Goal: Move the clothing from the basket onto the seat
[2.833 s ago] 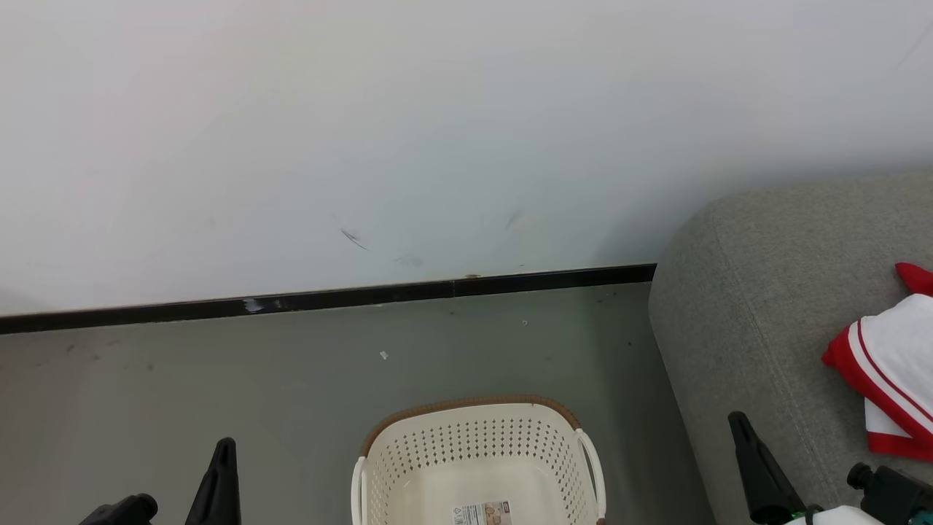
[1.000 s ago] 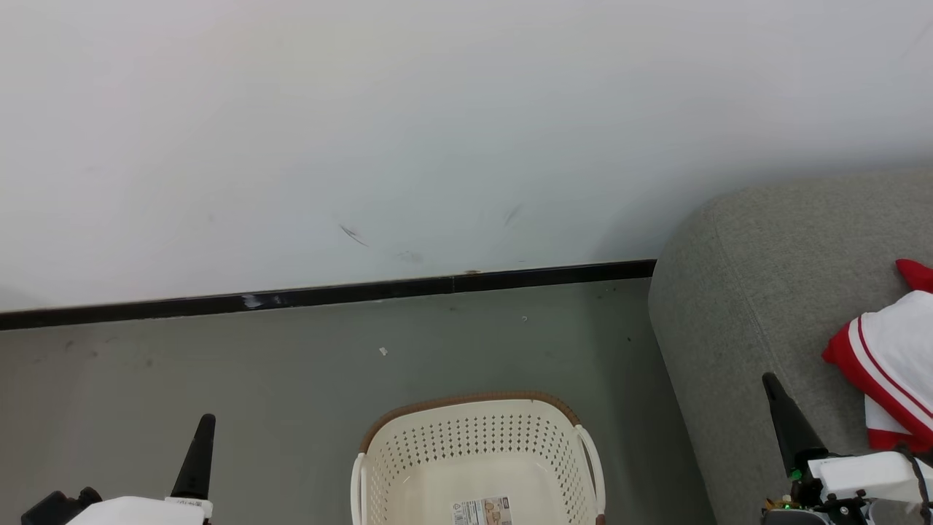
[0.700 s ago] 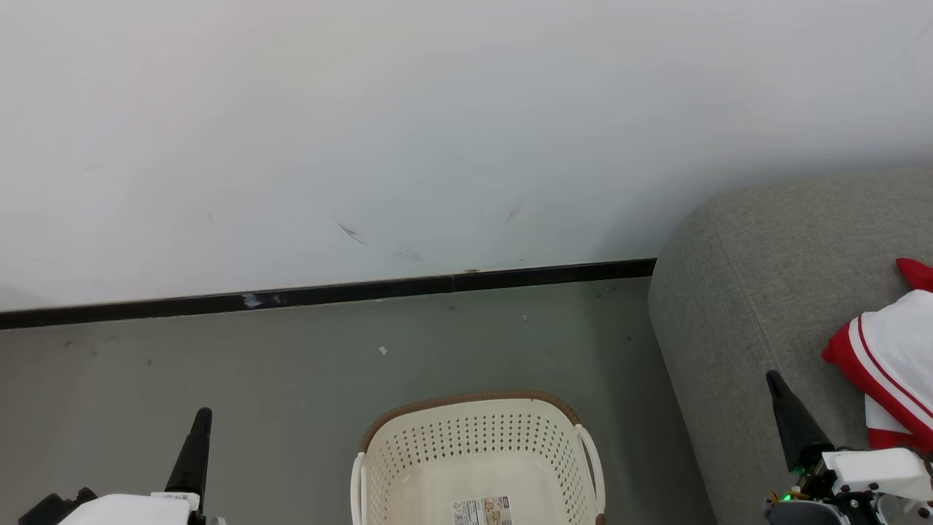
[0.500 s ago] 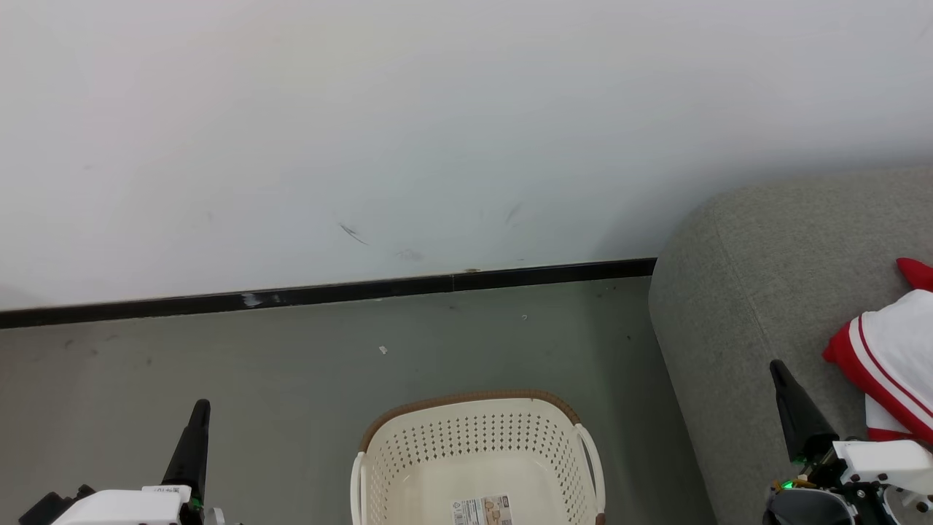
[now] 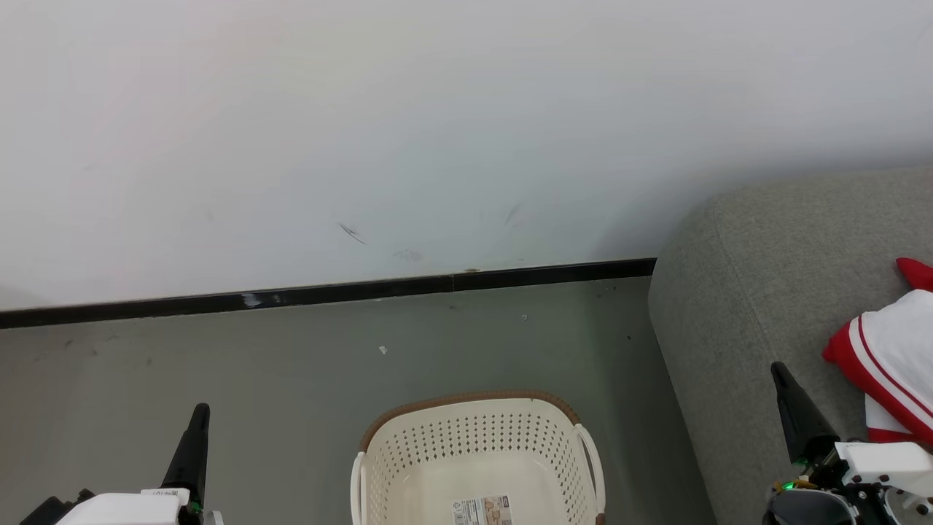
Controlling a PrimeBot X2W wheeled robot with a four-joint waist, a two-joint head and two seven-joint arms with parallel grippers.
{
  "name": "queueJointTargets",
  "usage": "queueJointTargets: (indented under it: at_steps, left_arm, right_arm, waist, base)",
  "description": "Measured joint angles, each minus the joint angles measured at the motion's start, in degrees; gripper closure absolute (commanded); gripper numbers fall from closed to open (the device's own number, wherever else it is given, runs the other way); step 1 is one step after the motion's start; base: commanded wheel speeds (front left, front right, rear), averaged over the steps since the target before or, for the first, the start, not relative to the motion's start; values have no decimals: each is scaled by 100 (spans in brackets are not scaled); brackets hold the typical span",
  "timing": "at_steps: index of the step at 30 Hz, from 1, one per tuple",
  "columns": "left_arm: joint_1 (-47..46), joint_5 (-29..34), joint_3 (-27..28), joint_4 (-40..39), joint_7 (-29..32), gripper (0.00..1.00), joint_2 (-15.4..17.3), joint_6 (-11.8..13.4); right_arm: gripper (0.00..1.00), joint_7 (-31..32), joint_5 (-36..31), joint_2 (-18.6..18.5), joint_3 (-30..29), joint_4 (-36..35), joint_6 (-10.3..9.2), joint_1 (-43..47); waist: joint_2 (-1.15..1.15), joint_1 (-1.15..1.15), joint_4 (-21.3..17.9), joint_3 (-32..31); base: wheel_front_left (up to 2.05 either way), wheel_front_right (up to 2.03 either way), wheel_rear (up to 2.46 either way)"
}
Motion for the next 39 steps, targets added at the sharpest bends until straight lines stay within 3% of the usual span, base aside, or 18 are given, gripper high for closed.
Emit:
queueJointTargets:
  at_steps: [39]
  left_arm:
    - [-98,0,11,96,0,100,-4,-54]
  right_arm:
    - [100,42,-1,1,-25,79,0,-3]
  waist:
    - [0,-1,0,-3]
  base:
    - [0,0,0]
